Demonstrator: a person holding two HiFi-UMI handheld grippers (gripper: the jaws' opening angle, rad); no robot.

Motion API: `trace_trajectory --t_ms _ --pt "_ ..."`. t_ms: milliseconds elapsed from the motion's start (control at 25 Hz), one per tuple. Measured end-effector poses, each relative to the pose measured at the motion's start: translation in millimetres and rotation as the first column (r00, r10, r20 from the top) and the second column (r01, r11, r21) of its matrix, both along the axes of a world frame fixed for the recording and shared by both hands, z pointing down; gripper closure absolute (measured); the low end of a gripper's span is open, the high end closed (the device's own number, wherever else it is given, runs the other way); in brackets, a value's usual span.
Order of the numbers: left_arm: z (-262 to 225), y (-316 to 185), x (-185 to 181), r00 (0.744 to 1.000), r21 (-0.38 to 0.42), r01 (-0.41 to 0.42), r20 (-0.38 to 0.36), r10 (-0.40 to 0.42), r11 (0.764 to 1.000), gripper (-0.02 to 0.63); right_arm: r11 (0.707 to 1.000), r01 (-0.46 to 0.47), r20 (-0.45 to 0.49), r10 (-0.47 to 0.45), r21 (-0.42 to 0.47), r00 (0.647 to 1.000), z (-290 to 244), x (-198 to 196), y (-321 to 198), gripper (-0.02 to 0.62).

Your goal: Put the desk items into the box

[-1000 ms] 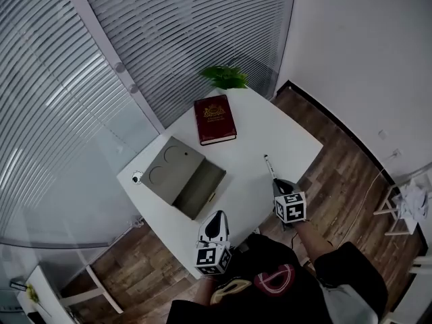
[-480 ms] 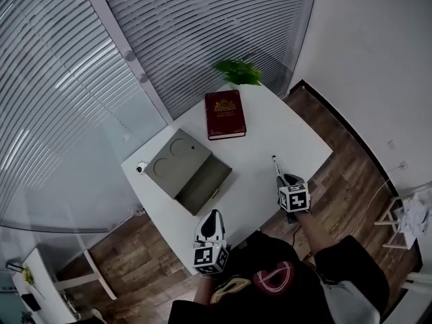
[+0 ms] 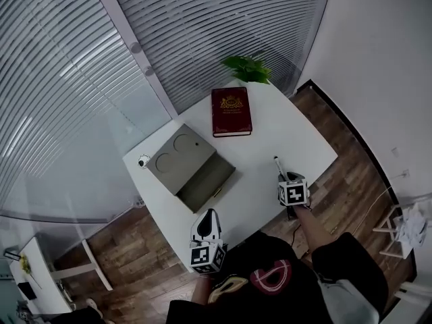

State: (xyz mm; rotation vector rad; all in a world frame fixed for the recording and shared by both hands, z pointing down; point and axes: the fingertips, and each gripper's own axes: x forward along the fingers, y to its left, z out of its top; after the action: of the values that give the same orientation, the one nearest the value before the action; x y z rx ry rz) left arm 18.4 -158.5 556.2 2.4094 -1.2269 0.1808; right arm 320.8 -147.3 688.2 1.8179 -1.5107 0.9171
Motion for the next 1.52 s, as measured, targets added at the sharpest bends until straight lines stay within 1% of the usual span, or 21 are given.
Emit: trace_trajectory --t_ms 160,240,360,480,720,840,960,1160,1280,1400,1520 --pt "4.9 -0.5 -5.2 1.000 0.002 0.015 0.007 -0.015 1.000 0.586 1.000 0.007 0.001 -0.007 -0.015 1.000 2.7 1.1 -2.3 0.474" --pt "4.1 -2.3 -7.1 1.000 0.000 0.025 0.004 -0.025 1.000 0.586 1.000 0.018 0.003 -0.018 -0.016 1.000 2.5 0.0 -3.3 0.480" --pt "13.2 -2.4 -12.9 0.999 0.010 0.027 0.018 -0.027 1.000 0.586 1.000 0.022 0.011 -0.022 -0.016 1.000 3.3 -2.6 -3.4 0.494" --pt "2.9 -5.1 -11.4 0.999 0.001 0.038 0.010 -0.038 0.999 0.586 1.000 0.021 0.010 -0.021 -0.018 1.000 3.4 -3.5 -2.8 0.502" --pt "7.8 -1.4 -12.3 0.999 -0.012 0.041 0.018 -0.041 0.999 0.586 1.000 0.017 0.034 -0.017 -0.015 0.999 3.0 -3.5 -4.6 0.518" --pt "11.9 0.6 -15.6 0.998 -0.009 0.054 0.018 -0.053 0.999 0.586 0.999 0.007 0.051 -0.006 -0.034 0.999 4.1 -1.8 -4.4 0.520" --pt "10.6 2.0 -17.1 0.998 0.004 0.058 0.013 -0.058 0.998 0.586 0.999 0.012 0.039 -0.010 -0.047 0.999 3.1 -1.3 -3.2 0.523" --pt "15.4 5.2 -21.6 0.998 0.020 0.063 0.015 -0.064 0.998 0.586 0.999 0.032 0.031 -0.032 -0.004 0.999 -7.7 -7.6 -11.2 0.523" --pt "21.5 9.3 -24.6 0.998 0.018 0.067 0.010 -0.067 0.998 0.586 0.997 0.065 0.031 -0.067 0.039 0.997 -21.1 -15.7 -21.0 0.523" --pt "19.7 11.5 -27.5 0.997 0.020 0.077 0.014 -0.077 0.997 0.586 0.987 0.130 0.027 -0.133 0.096 0.991 -37.8 -30.1 -31.4 0.525" --pt "16.9 14.3 -29.5 0.996 0.004 0.094 0.001 -0.094 0.996 0.586 0.964 0.221 -0.008 -0.222 0.147 0.975 -55.9 -47.2 -41.3 0.525"
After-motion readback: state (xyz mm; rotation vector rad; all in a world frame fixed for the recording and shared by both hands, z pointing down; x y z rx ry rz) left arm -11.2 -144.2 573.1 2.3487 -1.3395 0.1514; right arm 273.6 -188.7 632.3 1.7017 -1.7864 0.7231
